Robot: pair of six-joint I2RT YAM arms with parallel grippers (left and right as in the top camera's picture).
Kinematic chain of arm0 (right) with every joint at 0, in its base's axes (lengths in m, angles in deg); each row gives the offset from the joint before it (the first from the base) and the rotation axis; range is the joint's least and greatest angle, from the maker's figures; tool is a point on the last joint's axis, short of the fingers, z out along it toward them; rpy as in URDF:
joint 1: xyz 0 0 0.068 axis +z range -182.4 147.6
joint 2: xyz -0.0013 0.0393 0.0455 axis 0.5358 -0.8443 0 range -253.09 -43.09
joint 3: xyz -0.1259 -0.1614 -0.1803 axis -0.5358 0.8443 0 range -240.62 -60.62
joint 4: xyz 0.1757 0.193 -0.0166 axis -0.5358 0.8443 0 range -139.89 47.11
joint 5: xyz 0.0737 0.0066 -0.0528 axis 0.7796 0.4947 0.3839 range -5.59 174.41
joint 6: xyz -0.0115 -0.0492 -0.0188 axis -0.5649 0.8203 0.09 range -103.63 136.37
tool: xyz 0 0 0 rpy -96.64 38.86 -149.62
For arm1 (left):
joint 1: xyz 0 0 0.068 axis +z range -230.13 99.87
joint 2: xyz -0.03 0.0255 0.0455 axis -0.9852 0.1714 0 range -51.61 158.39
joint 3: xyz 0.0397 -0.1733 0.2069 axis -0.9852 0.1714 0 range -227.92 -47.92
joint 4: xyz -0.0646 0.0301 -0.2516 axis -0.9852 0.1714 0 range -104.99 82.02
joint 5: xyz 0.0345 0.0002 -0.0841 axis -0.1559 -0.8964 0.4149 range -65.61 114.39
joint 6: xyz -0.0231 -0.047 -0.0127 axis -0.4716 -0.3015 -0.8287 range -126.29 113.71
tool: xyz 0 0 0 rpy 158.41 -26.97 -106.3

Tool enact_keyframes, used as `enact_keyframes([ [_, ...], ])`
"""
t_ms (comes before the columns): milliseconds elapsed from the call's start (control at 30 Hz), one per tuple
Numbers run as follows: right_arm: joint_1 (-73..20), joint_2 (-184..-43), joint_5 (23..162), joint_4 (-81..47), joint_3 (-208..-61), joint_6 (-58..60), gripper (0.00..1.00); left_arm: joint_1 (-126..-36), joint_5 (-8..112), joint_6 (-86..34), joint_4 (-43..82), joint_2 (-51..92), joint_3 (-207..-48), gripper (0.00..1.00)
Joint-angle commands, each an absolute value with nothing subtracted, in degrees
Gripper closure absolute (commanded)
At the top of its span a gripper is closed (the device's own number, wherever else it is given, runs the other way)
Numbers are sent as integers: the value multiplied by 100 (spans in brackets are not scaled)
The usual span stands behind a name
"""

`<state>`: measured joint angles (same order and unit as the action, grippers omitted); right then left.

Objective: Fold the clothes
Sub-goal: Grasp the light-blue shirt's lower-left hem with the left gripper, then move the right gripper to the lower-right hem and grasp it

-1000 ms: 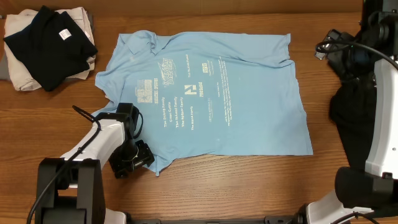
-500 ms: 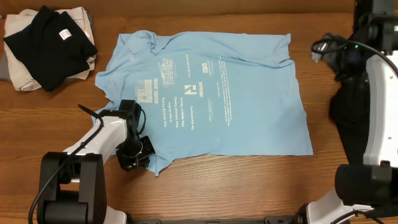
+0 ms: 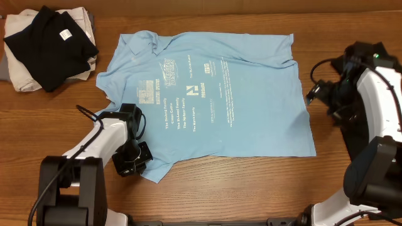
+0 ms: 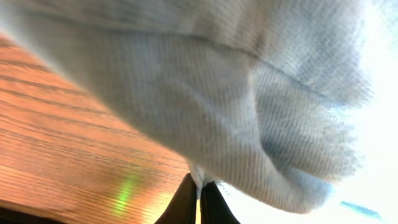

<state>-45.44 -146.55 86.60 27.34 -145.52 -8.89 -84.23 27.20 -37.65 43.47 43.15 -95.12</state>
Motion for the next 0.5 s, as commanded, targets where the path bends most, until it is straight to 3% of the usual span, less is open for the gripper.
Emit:
enact_keyframes([
  [0, -4603, -14598, 8781, 2483, -13975, -900, 12, -8384, 2540, -3640, 4347, 4160, -9470, 96],
  [100, -4697, -14598, 8905, 2139, -13523, -900, 20, -8384, 2545, -3599, 4358, 4160, -9470, 96],
  [467, -4832, -14598, 9139, 1418, -12683, -921, 25, -8384, 2543, -3487, 4303, 4160, -9470, 96],
])
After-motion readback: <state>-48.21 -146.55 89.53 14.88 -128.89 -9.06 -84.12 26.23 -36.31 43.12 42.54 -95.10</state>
